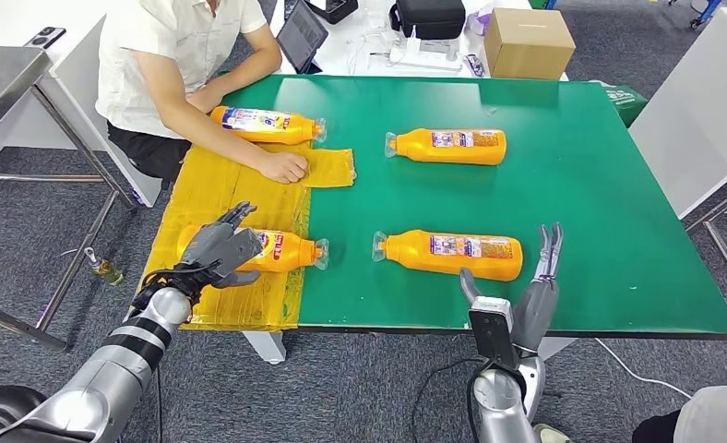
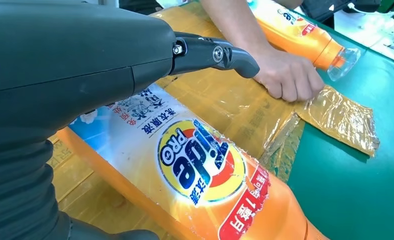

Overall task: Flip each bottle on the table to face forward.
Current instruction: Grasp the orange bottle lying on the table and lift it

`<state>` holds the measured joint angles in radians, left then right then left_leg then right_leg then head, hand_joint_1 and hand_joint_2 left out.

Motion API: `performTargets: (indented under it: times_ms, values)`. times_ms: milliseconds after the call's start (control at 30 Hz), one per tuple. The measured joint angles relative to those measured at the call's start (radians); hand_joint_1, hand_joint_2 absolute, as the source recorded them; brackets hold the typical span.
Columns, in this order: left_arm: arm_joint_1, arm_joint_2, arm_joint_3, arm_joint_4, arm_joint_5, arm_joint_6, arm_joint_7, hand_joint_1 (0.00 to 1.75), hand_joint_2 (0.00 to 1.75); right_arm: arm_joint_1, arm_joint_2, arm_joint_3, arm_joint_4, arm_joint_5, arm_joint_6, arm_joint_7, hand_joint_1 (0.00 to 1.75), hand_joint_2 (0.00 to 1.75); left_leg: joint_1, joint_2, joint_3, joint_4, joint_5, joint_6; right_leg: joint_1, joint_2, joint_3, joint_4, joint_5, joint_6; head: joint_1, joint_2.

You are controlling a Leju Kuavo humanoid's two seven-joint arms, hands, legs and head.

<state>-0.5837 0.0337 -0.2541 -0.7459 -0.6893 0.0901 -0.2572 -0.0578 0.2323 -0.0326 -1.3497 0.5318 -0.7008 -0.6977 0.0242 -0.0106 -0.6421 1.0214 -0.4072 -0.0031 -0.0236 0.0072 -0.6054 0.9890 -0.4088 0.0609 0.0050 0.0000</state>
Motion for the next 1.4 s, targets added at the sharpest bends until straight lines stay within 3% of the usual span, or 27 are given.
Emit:
performTargets:
  times_ms: [133,267,433,533,567,633,867,1400]
  values:
    - [0.033,-0.001,0.012,-0.048,0.102,0.005,-0.055,0.0,1.75,-0.002,-0.001,0.0,0.009,0.043,0.0,0.0,0.0,1.75,0.0,0.0,0.0,0.0,0.0,0.0,0.0,0.0,0.0,0.0,0.0,0.0,0.0,0.0]
    - [0.106,-0.014,0.038,-0.166,0.32,-0.022,-0.138,0.0,1.75,-0.021,-0.017,-0.005,0.084,0.202,0.0,0.0,0.0,1.75,0.0,0.001,0.0,0.0,0.0,0.0,0.0,0.001,-0.001,0.0,0.0,0.0,0.0,0.0]
    - [0.114,-0.016,0.041,-0.179,0.339,-0.027,-0.144,0.0,1.75,-0.023,-0.02,-0.007,0.092,0.221,0.0,0.0,0.0,1.75,0.0,0.001,0.0,0.0,0.0,0.0,0.0,0.001,-0.001,0.0,0.0,0.0,0.0,0.0]
    - [0.207,-0.055,0.052,-0.334,0.547,-0.045,-0.169,0.0,1.75,-0.084,-0.052,-0.105,0.183,0.488,0.0,0.018,0.0,1.75,-0.001,0.0,-0.002,0.0,0.0,0.0,-0.001,0.001,-0.002,0.0,0.0,0.0,0.0,0.0]
    - [0.268,-0.082,0.058,-0.439,0.677,-0.02,-0.169,0.0,1.75,-0.128,-0.086,-0.178,0.259,0.624,0.0,0.052,0.0,1.75,-0.002,0.0,-0.002,0.0,0.0,0.0,-0.001,0.001,-0.002,-0.001,0.0,0.0,0.0,0.0]
    - [0.356,-0.123,0.061,-0.594,0.844,0.057,-0.153,0.0,1.75,-0.193,-0.151,-0.286,0.385,0.762,0.0,0.127,0.0,1.75,-0.002,0.0,-0.002,0.0,0.0,0.0,-0.002,0.001,-0.002,-0.001,0.0,0.001,0.0,0.0]
    - [0.439,-0.136,-0.021,-0.764,0.836,0.139,-0.181,0.0,1.75,-0.228,-0.215,-0.317,0.513,0.794,-0.001,0.184,0.0,1.75,-0.002,0.0,-0.003,0.0,0.0,0.0,-0.002,0.001,-0.003,-0.001,0.0,0.001,0.0,0.0]
    - [0.442,-0.135,-0.148,-0.823,0.814,0.161,-0.205,0.0,1.75,-0.346,-0.261,-0.203,0.689,0.764,-0.001,0.24,0.0,1.75,-0.002,0.0,-0.002,0.0,0.0,0.001,-0.002,0.001,-0.002,-0.001,0.001,0.001,-0.001,0.0]
